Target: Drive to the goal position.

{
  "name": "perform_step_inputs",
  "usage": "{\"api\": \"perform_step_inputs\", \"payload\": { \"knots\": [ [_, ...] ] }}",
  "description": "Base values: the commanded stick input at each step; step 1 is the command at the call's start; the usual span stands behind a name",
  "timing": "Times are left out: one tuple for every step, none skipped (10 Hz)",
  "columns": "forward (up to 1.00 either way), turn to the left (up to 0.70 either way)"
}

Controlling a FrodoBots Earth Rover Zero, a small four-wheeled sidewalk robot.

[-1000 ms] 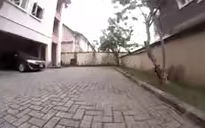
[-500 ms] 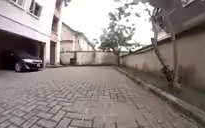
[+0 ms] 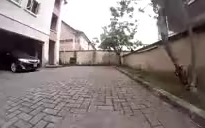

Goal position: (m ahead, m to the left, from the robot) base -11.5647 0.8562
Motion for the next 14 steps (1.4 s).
{"api": "perform_step_inputs", "payload": {
  "knots": [
    [0.7, 0.0],
    [0.7, 0.0],
    [0.7, 0.0],
    [0.7, 0.0],
    [0.7, 0.0],
    [0.7, 0.0],
    [0.7, 0.0],
    [0.7, 0.0],
    [0.7, 0.0],
    [0.7, 0.0],
    [0.7, 0.0],
    [0.7, 0.0],
    [0.7, 0.0],
    [0.7, 0.0]
  ]
}}
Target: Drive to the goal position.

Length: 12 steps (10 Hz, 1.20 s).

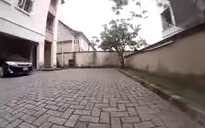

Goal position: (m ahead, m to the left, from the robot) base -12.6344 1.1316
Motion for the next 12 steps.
{"api": "perform_step_inputs", "payload": {
  "knots": [
    [0.67, 0.0],
    [0.57, 0.0],
    [0.3, 0.0],
    [0.0, 0.0],
    [0.0, 0.0],
    [0.0, 0.0],
    [0.0, 0.0],
    [0.0, 0.0],
    [0.0, 0.0],
    [0.0, 0.0],
    [0.0, 0.47],
    [0.0, 0.7]
  ]
}}
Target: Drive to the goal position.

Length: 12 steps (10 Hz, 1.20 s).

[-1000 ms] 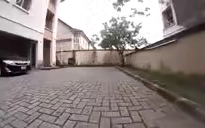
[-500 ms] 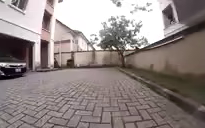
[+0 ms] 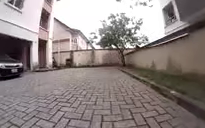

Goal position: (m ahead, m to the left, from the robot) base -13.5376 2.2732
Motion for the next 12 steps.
{"api": "perform_step_inputs", "payload": {
  "knots": [
    [0.0, 0.7],
    [0.0, 0.7],
    [0.0, 0.7],
    [0.0, 0.7],
    [0.0, 0.7],
    [0.0, 0.7],
    [0.0, 0.7],
    [0.0, 0.7],
    [0.0, 0.7],
    [0.0, 0.7],
    [0.0, 0.7],
    [0.0, 0.7]
  ]
}}
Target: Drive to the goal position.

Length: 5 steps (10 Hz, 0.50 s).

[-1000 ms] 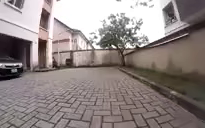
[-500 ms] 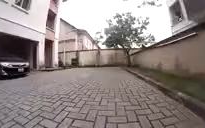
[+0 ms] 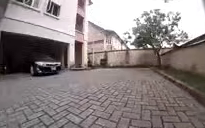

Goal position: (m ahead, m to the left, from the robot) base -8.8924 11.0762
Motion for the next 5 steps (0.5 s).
{"api": "perform_step_inputs", "payload": {
  "knots": [
    [0.0, 0.7],
    [0.0, 0.7],
    [0.0, 0.7],
    [0.0, 0.7],
    [0.0, 0.7]
  ]
}}
